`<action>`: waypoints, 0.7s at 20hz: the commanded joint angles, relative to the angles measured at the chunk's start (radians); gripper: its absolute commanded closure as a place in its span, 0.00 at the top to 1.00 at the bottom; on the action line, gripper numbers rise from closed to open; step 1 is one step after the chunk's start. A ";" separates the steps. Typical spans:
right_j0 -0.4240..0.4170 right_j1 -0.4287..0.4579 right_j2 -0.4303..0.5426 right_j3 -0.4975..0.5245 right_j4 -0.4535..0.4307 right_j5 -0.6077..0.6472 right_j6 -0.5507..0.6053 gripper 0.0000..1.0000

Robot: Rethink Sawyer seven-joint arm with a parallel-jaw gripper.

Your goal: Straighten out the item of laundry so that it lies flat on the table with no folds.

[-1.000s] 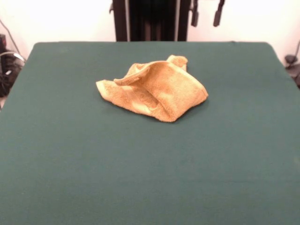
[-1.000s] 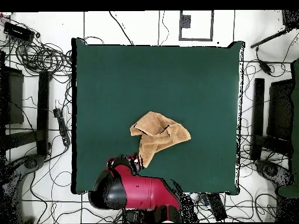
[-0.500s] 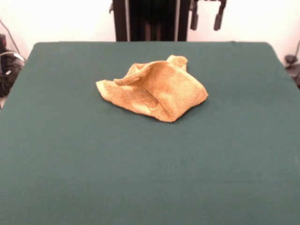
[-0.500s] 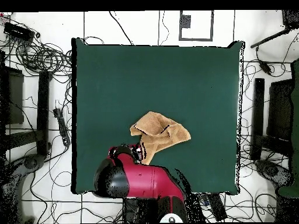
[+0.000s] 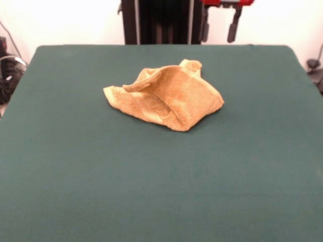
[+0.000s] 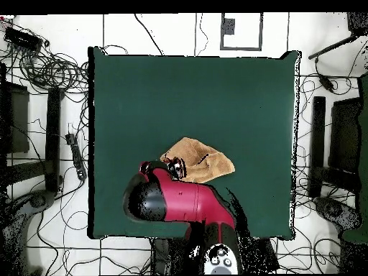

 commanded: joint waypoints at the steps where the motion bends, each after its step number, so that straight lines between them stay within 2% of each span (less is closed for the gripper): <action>1: -0.037 0.079 0.044 -0.159 -0.005 0.162 0.073 1.00; 10: -0.083 0.101 0.064 -0.233 -0.029 0.215 0.036 1.00; 14: -0.079 0.102 0.068 -0.232 -0.062 0.224 0.011 1.00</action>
